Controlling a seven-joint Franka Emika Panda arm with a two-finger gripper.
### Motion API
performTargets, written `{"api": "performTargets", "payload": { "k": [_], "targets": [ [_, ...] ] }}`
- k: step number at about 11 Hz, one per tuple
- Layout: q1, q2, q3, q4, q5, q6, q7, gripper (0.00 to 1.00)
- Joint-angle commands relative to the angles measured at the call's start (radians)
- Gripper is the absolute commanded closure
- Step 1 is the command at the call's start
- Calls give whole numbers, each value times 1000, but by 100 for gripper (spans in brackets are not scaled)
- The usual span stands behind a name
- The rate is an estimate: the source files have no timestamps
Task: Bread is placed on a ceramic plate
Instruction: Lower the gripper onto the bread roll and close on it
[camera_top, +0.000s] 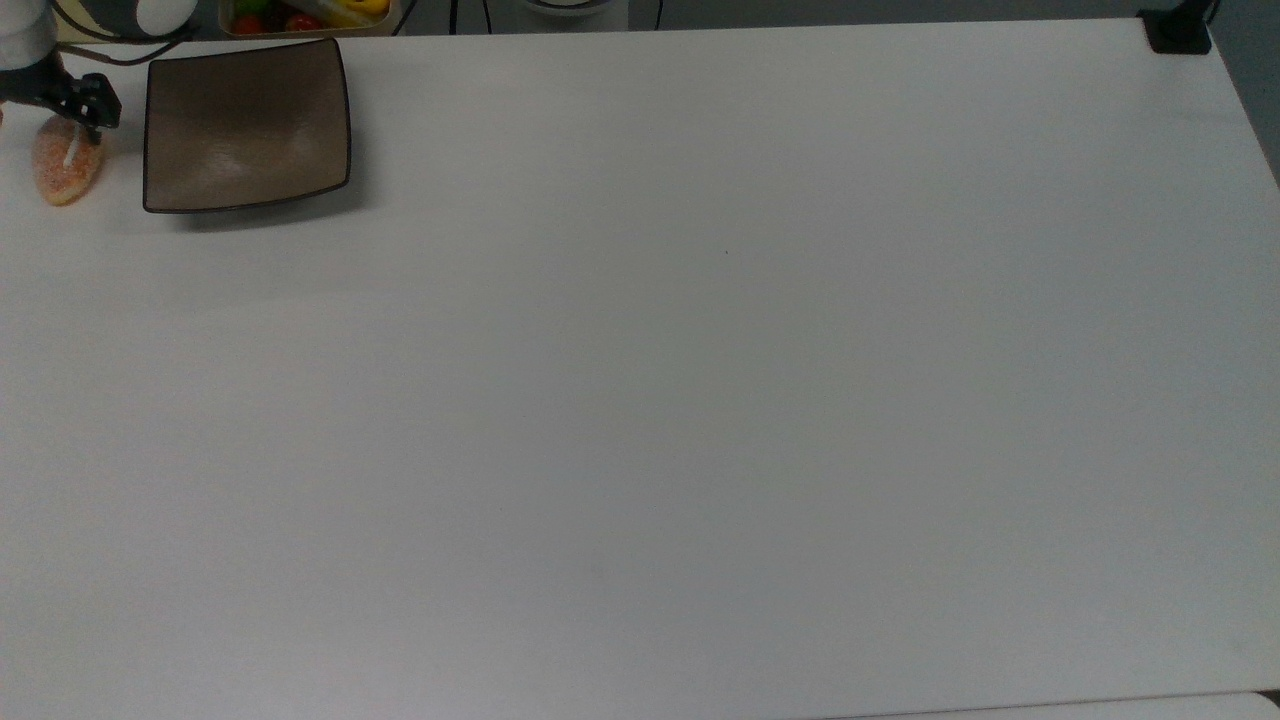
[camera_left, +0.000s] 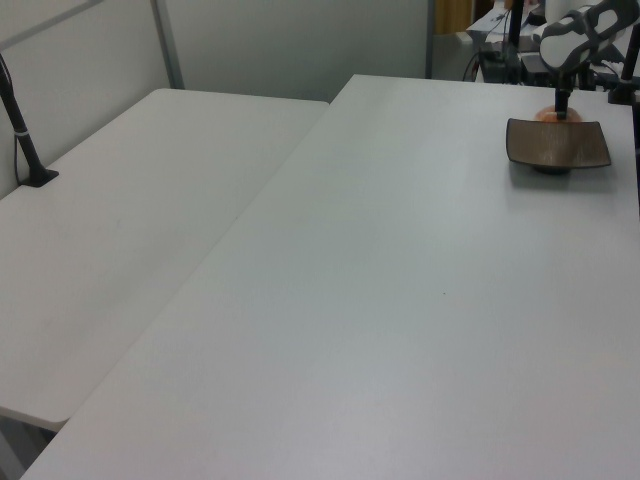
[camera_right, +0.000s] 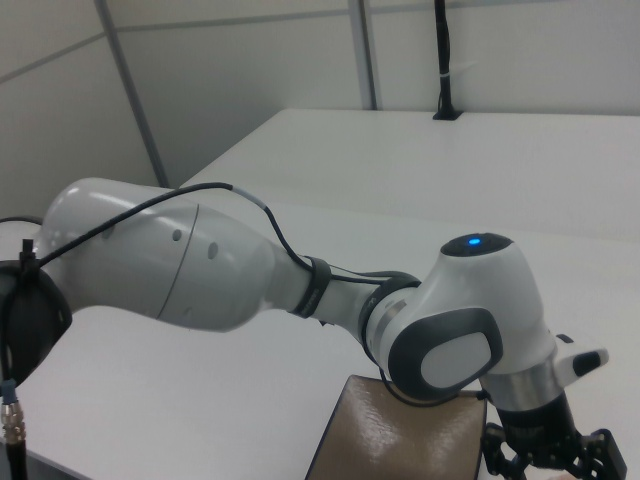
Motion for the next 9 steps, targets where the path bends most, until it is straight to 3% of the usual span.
{"api": "performTargets", "payload": {
  "k": [1,2,3,4,5,9],
  "targets": [
    [8,15,1,-31,0,54,7,0],
    [8,21,1,-37,-1,55,7,1],
    [7,20,1,-37,0,55,7,29],
    [7,19,1,-37,2,55,7,51],
    [5,18,1,-36,2,55,5,58],
    [1,-5,1,-22,26,49,4,59]
  ]
}}
